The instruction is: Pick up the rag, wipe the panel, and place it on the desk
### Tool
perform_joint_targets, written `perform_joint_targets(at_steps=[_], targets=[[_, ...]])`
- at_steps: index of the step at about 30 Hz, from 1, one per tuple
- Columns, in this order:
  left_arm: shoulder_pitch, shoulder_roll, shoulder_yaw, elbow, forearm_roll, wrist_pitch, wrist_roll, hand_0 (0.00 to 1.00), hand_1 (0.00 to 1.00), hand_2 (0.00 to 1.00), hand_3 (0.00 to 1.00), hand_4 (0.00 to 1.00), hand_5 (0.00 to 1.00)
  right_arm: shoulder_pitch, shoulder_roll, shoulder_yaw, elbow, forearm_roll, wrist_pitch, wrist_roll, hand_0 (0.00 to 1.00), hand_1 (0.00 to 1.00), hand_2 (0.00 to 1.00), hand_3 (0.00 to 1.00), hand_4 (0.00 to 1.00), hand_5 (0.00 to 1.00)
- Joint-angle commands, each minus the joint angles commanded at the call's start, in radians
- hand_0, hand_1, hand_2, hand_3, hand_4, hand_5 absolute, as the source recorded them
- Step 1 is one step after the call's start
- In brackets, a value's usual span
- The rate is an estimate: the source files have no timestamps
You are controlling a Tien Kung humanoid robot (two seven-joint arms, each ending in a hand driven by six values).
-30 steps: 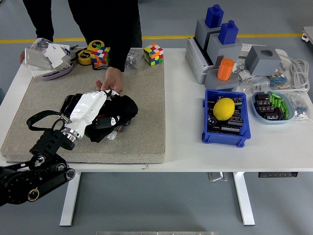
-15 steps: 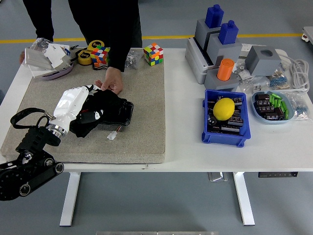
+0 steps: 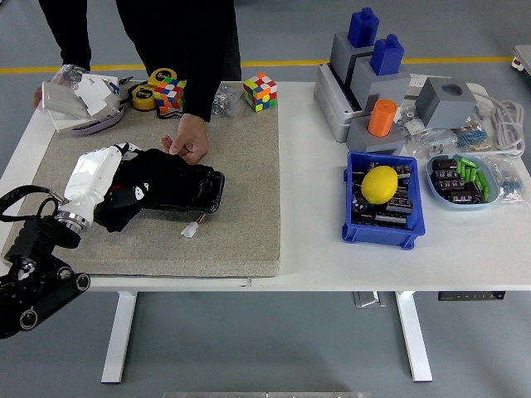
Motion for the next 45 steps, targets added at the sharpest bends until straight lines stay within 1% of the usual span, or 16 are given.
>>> perform_joint_targets(at_steps=[7, 13, 29, 37, 42, 45], targets=[[0.014, 0.015, -0.022, 0.008, 0.005, 0.000, 0.000, 0.176, 0.094, 0.345, 0.645, 0.560, 0.055, -0.002, -0.001, 0.001, 0.000, -0.001, 0.000, -0.002, 0.715, 0.610, 0.671, 0.611, 0.998, 0.597], [0.031, 0.027, -0.063, 0.023, 0.010, 0.000, -0.001, 0.176, 0.095, 0.345, 0.645, 0.561, 0.056, -0.003, 0.002, 0.002, 0.000, -0.001, -0.001, 0.000, 0.717, 0.609, 0.671, 0.611, 0.998, 0.596], [0.084, 0.051, -0.218, 0.061, 0.036, 0.000, -0.001, 0.178, 0.095, 0.345, 0.644, 0.559, 0.054, -0.004, 0.002, 0.005, 0.000, -0.004, -0.004, 0.000, 0.716, 0.609, 0.671, 0.611, 0.998, 0.596], [0.125, 0.054, -0.315, 0.071, 0.044, 0.000, -0.014, 0.175, 0.095, 0.346, 0.645, 0.559, 0.054, -0.006, 0.003, 0.007, 0.000, -0.005, -0.004, -0.001, 0.715, 0.609, 0.671, 0.614, 0.998, 0.599], [0.139, 0.060, -0.348, 0.069, 0.046, 0.000, -0.019, 0.175, 0.095, 0.346, 0.645, 0.559, 0.054, -0.007, 0.003, 0.009, 0.000, -0.007, -0.005, -0.003, 0.715, 0.609, 0.671, 0.614, 0.998, 0.599], [0.143, 0.059, -0.364, 0.081, 0.037, 0.000, -0.025, 0.177, 0.097, 0.345, 0.645, 0.559, 0.054, -0.008, 0.005, 0.013, 0.000, -0.006, -0.006, -0.001, 0.715, 0.609, 0.670, 0.614, 0.998, 0.600]])
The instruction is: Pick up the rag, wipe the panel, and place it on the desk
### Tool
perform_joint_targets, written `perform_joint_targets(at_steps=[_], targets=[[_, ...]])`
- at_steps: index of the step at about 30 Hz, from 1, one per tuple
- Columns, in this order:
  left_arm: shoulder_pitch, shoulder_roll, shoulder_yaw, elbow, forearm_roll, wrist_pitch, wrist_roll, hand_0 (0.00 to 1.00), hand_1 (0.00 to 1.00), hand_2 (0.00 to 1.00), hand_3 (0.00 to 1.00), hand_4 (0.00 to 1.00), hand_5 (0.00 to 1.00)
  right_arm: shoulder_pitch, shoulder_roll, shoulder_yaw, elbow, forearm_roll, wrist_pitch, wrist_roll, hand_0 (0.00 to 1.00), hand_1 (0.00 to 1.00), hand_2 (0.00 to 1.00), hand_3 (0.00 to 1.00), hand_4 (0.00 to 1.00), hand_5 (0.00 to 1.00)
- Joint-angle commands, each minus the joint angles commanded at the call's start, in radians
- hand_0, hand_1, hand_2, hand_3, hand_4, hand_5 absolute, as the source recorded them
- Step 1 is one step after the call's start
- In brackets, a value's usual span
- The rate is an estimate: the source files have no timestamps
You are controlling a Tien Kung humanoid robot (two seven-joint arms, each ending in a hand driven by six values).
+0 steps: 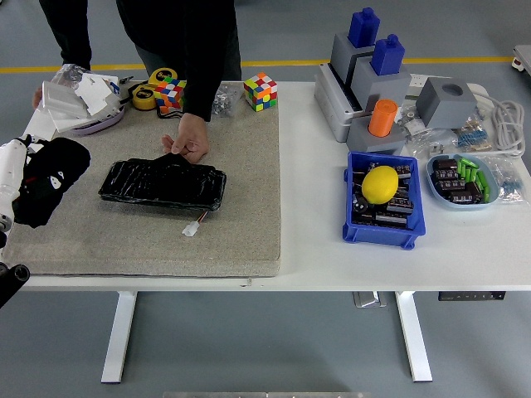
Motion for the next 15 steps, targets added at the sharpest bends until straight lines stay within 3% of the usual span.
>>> perform_joint_targets(at_steps=[15], targets=[[0.021, -0.023, -0.029, 0.044, -0.031, 0.000, -0.023, 0.192, 0.135, 0.359, 0.646, 0.561, 0.062, 0.002, 0.005, 0.006, 0.000, -0.001, -0.001, 0.001, 0.715, 0.609, 0.671, 0.614, 0.998, 0.600]])
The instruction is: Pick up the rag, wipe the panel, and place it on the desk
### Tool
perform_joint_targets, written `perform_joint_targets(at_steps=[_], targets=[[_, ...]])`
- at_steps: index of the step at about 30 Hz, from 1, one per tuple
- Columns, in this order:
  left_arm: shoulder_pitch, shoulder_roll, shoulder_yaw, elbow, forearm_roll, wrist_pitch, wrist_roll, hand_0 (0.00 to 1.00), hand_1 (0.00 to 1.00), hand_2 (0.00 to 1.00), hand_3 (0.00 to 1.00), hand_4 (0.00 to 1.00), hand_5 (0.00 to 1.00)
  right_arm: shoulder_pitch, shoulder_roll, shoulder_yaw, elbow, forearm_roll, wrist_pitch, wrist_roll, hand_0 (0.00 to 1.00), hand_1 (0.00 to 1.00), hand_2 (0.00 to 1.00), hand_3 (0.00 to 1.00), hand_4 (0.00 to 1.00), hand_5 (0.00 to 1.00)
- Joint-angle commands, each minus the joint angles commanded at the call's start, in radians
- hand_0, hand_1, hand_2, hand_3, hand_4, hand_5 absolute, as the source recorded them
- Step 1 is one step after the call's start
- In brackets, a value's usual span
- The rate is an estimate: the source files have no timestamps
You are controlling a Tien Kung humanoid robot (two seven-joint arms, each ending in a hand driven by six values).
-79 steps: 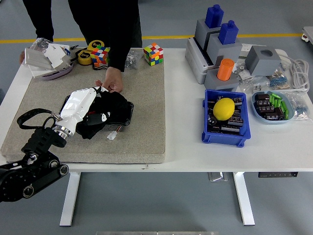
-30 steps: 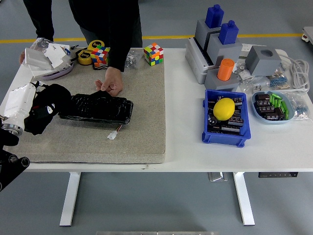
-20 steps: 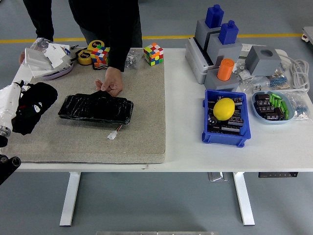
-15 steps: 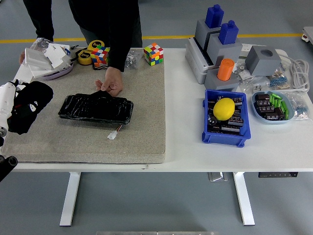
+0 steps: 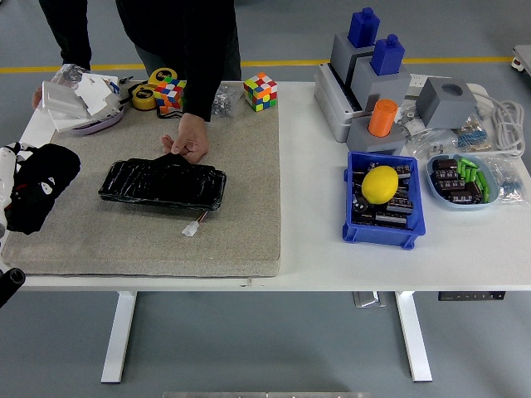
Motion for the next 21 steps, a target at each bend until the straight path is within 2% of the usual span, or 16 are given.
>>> perform_joint_targets(at_steps=[1, 12, 13, 18, 19, 21], targets=[[0.002, -0.003, -0.003, 0.002, -0.005, 0.000, -0.003, 0.223, 0.224, 0.411, 0.578, 0.573, 0.092, 0.000, 0.000, 0.000, 0.000, 0.000, 0.000, 0.000, 0.715, 0.609, 0.671, 0.614, 0.998, 0.602], [-0.001, -0.016, 0.007, -0.002, -0.021, -0.008, -0.017, 0.227, 0.264, 0.440, 0.579, 0.584, 0.117, 0.000, 0.001, 0.001, 0.001, 0.001, 0.001, 0.002, 0.713, 0.610, 0.671, 0.613, 0.998, 0.600], [-0.001, -0.015, 0.010, -0.001, -0.025, -0.012, -0.021, 0.267, 0.374, 0.482, 0.583, 0.691, 0.227, 0.000, 0.001, 0.002, 0.000, 0.001, 0.001, 0.002, 0.713, 0.609, 0.671, 0.613, 0.998, 0.600], [-0.003, -0.015, 0.014, 0.008, -0.033, -0.028, -0.015, 0.267, 0.374, 0.482, 0.583, 0.691, 0.227, -0.001, 0.000, 0.002, 0.001, 0.001, 0.001, 0.002, 0.713, 0.609, 0.671, 0.613, 0.998, 0.600], [-0.004, -0.014, 0.015, 0.011, -0.033, -0.031, -0.013, 0.327, 0.465, 0.520, 0.588, 0.770, 0.265, -0.001, 0.000, 0.002, 0.001, 0.002, 0.001, 0.002, 0.713, 0.609, 0.671, 0.612, 0.998, 0.597], [-0.005, -0.014, 0.019, 0.018, -0.030, -0.035, -0.007, 0.327, 0.465, 0.520, 0.588, 0.770, 0.265, -0.001, 0.000, 0.002, 0.001, 0.002, 0.001, 0.002, 0.713, 0.609, 0.671, 0.612, 0.998, 0.597]])
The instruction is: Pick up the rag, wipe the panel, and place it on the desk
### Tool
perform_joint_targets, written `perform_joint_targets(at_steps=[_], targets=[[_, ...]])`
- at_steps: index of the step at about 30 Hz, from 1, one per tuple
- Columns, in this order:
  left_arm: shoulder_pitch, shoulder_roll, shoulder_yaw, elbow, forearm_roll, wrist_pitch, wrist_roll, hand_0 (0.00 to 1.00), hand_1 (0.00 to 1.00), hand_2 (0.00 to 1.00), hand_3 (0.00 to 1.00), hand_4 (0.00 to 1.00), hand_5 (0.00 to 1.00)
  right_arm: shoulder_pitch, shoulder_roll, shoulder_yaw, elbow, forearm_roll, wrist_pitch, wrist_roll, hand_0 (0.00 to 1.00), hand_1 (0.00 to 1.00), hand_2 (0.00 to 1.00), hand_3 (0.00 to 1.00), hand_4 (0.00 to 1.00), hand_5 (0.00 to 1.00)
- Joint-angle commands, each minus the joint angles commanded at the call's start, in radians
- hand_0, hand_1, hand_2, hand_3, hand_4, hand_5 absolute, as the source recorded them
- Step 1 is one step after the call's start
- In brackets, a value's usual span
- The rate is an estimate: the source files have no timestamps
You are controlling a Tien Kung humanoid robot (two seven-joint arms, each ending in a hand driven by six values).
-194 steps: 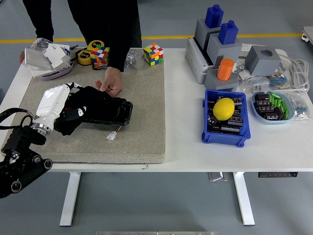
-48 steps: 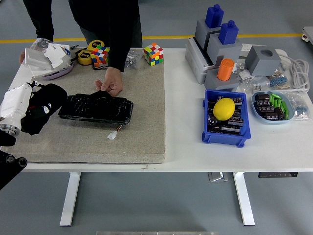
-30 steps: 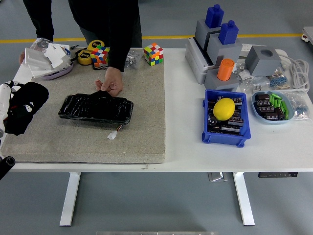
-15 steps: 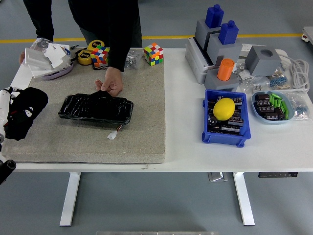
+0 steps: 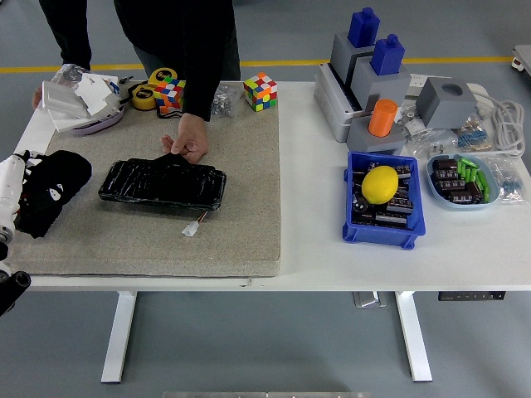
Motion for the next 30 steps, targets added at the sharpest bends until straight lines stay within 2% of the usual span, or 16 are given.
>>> perform_joint_targets(at_steps=[9, 10, 15, 16, 21, 22, 27, 28, 30], targets=[[0.006, 0.007, -0.004, 0.014, 0.025, -0.021, 0.040, 0.344, 0.488, 0.527, 0.591, 0.782, 0.267, -0.004, -0.002, -0.002, 0.000, 0.000, -0.001, -0.001, 0.713, 0.609, 0.671, 0.612, 0.998, 0.596], [0.005, 0.008, -0.004, 0.014, 0.025, -0.025, 0.045, 0.361, 0.540, 0.569, 0.633, 0.863, 0.305, -0.004, -0.002, -0.002, 0.000, 0.000, -0.001, -0.001, 0.712, 0.608, 0.671, 0.610, 0.998, 0.592], [0.006, 0.012, -0.012, 0.020, 0.034, -0.046, 0.067, 0.361, 0.540, 0.569, 0.633, 0.863, 0.305, -0.002, -0.001, -0.007, 0.000, -0.001, -0.002, -0.001, 0.712, 0.608, 0.671, 0.610, 0.998, 0.592], [0.006, 0.013, -0.011, 0.019, 0.035, -0.049, 0.070, 0.376, 0.582, 0.658, 0.741, 0.990, 0.408, -0.002, 0.000, -0.006, 0.000, 0.000, -0.001, 0.000, 0.714, 0.609, 0.671, 0.610, 0.998, 0.590], [0.008, 0.017, -0.018, 0.003, 0.043, -0.057, 0.071, 0.376, 0.582, 0.658, 0.741, 0.990, 0.408, -0.004, -0.002, -0.009, -0.002, 0.000, 0.000, -0.002, 0.714, 0.609, 0.671, 0.610, 0.998, 0.590], [0.008, 0.018, -0.020, -0.002, 0.037, -0.062, 0.069, 0.379, 0.593, 0.673, 0.750, 0.998, 0.569, -0.004, -0.002, -0.009, -0.002, 0.001, 0.000, -0.002, 0.713, 0.609, 0.671, 0.609, 0.998, 0.589], [0.010, 0.022, -0.035, -0.026, 0.033, -0.069, 0.061, 0.379, 0.593, 0.673, 0.750, 0.998, 0.569, -0.003, -0.002, -0.013, -0.003, 0.001, 0.001, -0.002, 0.713, 0.609, 0.671, 0.609, 0.998, 0.589], [0.010, 0.023, -0.037, -0.030, 0.034, -0.070, 0.061, 0.380, 0.596, 0.679, 0.757, 0.998, 0.733, -0.003, -0.002, -0.014, -0.003, 0.001, 0.001, -0.002, 0.712, 0.609, 0.671, 0.608, 0.998, 0.587], [0.011, 0.026, -0.043, -0.041, 0.030, -0.070, 0.055, 0.380, 0.596, 0.679, 0.757, 0.998, 0.733, -0.002, -0.001, -0.014, -0.004, 0.002, 0.001, -0.001, 0.712, 0.609, 0.671, 0.608, 0.998, 0.587]])
